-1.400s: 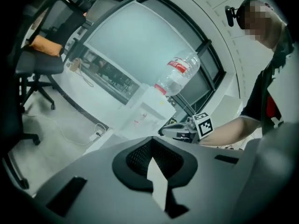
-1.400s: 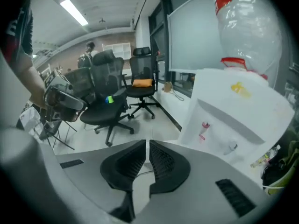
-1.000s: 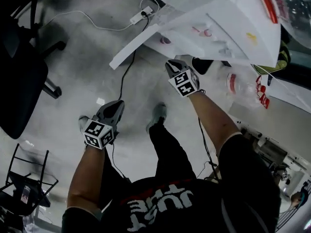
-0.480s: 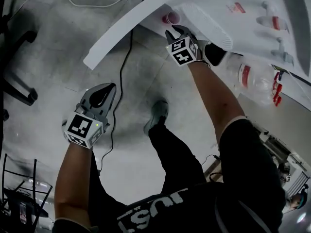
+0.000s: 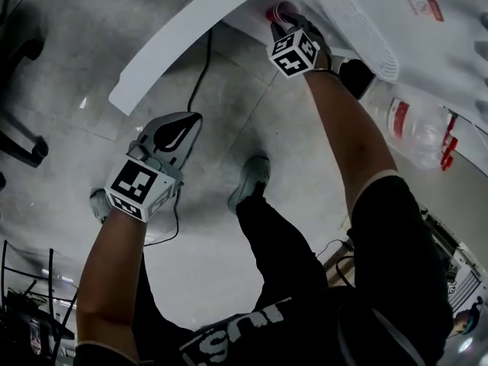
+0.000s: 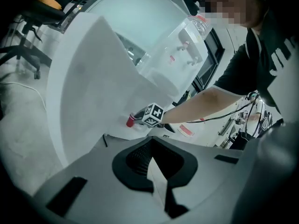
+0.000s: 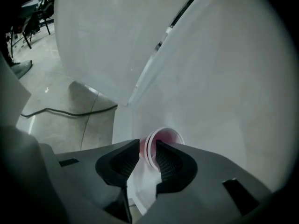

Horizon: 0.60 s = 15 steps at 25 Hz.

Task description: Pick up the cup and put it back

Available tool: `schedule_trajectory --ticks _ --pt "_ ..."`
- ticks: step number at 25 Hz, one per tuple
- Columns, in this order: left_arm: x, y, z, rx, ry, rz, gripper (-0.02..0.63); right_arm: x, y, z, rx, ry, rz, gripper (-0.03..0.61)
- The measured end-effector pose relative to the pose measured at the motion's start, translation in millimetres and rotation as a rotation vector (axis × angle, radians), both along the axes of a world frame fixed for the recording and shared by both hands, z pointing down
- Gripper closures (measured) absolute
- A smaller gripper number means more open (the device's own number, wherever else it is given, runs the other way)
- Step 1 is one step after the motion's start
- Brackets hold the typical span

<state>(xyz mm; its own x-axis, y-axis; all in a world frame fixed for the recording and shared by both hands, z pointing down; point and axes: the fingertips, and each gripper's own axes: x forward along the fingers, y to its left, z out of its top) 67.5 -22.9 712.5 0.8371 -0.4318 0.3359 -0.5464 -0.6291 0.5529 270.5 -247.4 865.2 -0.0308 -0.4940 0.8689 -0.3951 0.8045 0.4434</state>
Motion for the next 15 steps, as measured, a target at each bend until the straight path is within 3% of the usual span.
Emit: schedule_trajectory --ticks 7,15 --pt "-12 7 14 -0.025 -0.010 -0.017 0.612 5 -8 29 -0.009 0.106 -0.004 0.469" --pt "-22 9 9 -0.026 -0.001 -0.042 0.612 1 -9 21 -0.016 0.108 -0.017 0.532"
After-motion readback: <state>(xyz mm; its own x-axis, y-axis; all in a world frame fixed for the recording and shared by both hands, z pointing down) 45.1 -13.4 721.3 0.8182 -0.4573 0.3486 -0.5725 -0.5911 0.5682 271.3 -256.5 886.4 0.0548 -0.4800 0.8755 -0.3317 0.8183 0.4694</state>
